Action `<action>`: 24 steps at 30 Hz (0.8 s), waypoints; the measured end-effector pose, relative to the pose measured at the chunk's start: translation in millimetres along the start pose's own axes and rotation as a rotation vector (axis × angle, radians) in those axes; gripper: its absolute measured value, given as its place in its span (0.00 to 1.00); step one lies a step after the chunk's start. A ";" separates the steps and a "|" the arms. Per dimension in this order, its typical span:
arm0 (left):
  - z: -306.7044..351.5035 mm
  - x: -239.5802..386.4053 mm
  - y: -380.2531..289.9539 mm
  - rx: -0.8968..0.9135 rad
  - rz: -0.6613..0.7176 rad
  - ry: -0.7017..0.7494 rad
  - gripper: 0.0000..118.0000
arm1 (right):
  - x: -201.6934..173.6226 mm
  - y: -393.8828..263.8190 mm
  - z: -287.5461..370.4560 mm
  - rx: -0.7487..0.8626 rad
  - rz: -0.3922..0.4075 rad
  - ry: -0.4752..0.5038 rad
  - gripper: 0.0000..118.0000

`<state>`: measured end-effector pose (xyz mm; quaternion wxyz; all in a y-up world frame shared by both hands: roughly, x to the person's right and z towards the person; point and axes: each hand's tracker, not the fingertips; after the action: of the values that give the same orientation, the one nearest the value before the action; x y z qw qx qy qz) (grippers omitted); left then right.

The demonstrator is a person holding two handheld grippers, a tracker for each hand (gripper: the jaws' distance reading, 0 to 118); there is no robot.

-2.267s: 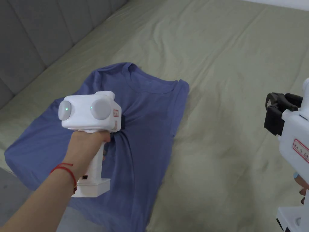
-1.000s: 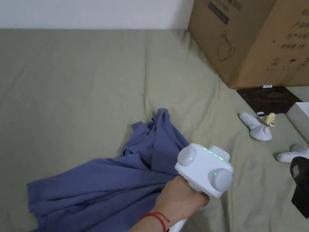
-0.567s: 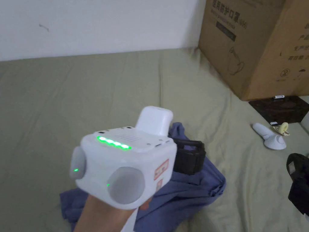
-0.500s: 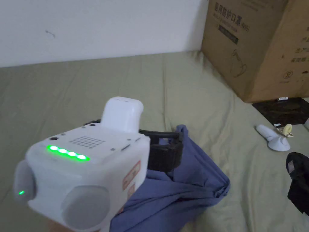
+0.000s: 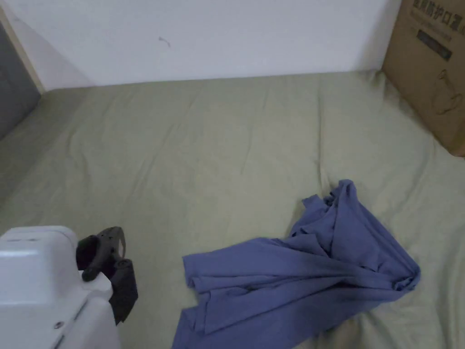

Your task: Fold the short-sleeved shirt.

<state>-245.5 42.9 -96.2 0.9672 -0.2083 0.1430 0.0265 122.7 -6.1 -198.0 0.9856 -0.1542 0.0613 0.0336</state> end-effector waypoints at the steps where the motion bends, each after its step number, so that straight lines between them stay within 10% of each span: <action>1: -8.5 -0.4 -1.4 -0.033 0.012 -0.025 0.00 | -0.7 0.5 -0.2 -0.001 0.004 0.002 0.00; 9: -170.2 12.8 -23.8 -0.301 0.079 -0.190 0.01 | 0.2 -4.6 -11.4 -0.026 0.022 -0.012 0.00; 10: -195.2 10.5 -33.1 -0.327 0.119 -0.203 0.17 | 0.9 -6.5 -14.5 -0.034 0.024 -0.016 0.00; 12: -254.8 13.3 -44.9 -0.491 0.077 -0.182 1.00 | 2.5 -10.6 -22.5 -0.057 0.025 -0.021 0.00; 20: -356.5 14.0 -110.8 -0.824 0.057 -0.035 0.91 | 7.1 -26.3 -44.9 -0.114 0.026 -0.026 0.00; 24: -299.6 55.5 -75.0 -0.800 0.025 0.005 0.76 | 7.9 -30.5 -50.7 -0.135 0.035 -0.029 0.00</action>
<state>-263.6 -148.9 -343.8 0.8091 -0.5667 0.1262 0.0913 127.5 -50.3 -237.8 0.9730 -0.2188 0.0476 0.0568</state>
